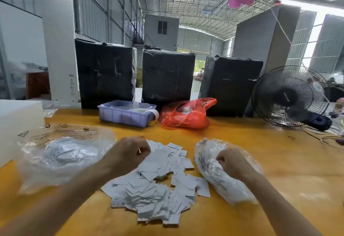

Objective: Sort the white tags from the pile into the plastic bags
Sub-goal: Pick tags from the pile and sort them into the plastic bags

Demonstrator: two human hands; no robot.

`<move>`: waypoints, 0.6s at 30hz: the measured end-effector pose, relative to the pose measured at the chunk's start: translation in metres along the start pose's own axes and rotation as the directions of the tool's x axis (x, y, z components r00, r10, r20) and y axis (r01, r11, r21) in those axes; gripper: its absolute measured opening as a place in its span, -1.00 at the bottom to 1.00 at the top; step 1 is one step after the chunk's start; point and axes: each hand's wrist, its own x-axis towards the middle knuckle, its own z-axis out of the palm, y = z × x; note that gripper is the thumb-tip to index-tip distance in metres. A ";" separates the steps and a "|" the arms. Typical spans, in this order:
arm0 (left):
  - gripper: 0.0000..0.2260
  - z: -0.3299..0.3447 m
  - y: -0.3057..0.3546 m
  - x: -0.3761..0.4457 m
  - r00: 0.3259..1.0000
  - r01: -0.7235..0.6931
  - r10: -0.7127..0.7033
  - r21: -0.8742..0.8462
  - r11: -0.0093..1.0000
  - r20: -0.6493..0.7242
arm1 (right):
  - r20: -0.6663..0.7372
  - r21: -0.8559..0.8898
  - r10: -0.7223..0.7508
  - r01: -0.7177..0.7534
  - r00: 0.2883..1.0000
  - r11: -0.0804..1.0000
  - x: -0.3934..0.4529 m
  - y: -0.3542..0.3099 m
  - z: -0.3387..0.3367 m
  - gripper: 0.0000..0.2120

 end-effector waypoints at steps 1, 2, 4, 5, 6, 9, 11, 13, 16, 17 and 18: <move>-0.88 0.018 0.002 0.009 0.990 0.066 -0.068 0.026 0.998 0.120 | 0.025 -0.079 0.046 -0.044 0.999 0.996 0.008 0.003 0.008 -0.75; -0.81 0.029 0.001 0.015 0.972 0.123 -0.139 0.092 0.988 0.192 | 0.032 -0.104 0.081 -0.077 0.996 0.992 0.011 0.005 0.011 -0.73; -0.65 0.055 -0.010 0.025 0.903 0.195 -0.258 0.207 0.959 0.343 | 0.068 -0.177 0.087 -0.074 0.994 0.981 0.019 0.012 0.018 -0.71; -0.58 0.063 -0.017 0.029 0.861 0.223 -0.303 0.233 0.947 0.408 | 0.076 -0.204 0.084 -0.067 0.994 0.977 0.024 0.016 0.022 -0.71; -0.54 0.068 -0.024 0.031 0.824 0.260 -0.345 0.242 0.935 0.448 | 0.080 -0.226 0.090 -0.070 0.993 0.972 0.026 0.018 0.024 -0.70; -0.50 0.080 -0.039 0.035 0.788 0.302 -0.392 0.257 0.918 0.474 | 0.117 -0.250 0.104 -0.072 0.988 0.966 0.030 0.021 0.031 -0.66; -0.48 0.086 -0.044 0.036 0.776 0.350 -0.431 0.255 0.902 0.461 | 0.121 -0.234 0.130 -0.099 0.984 0.967 0.030 0.018 0.036 -0.68; -0.50 0.088 -0.048 0.036 0.764 0.404 -0.466 0.233 0.885 0.446 | 0.098 -0.209 0.149 -0.126 0.984 0.970 0.028 0.015 0.034 -0.77; -0.72 0.086 -0.051 0.036 0.780 0.461 -0.498 0.190 0.867 0.378 | 0.016 -0.180 0.140 -0.135 0.990 0.974 0.023 0.013 0.027 -0.89; -0.76 0.084 -0.052 0.035 0.790 0.461 -0.499 0.189 0.867 0.357 | -0.018 -0.174 0.129 -0.130 0.991 0.976 0.021 0.012 0.023 -0.87; -0.79 0.081 -0.051 0.035 0.798 0.454 -0.494 0.195 0.870 0.345 | -0.041 -0.171 0.123 -0.128 0.992 0.977 0.018 0.012 0.019 -0.81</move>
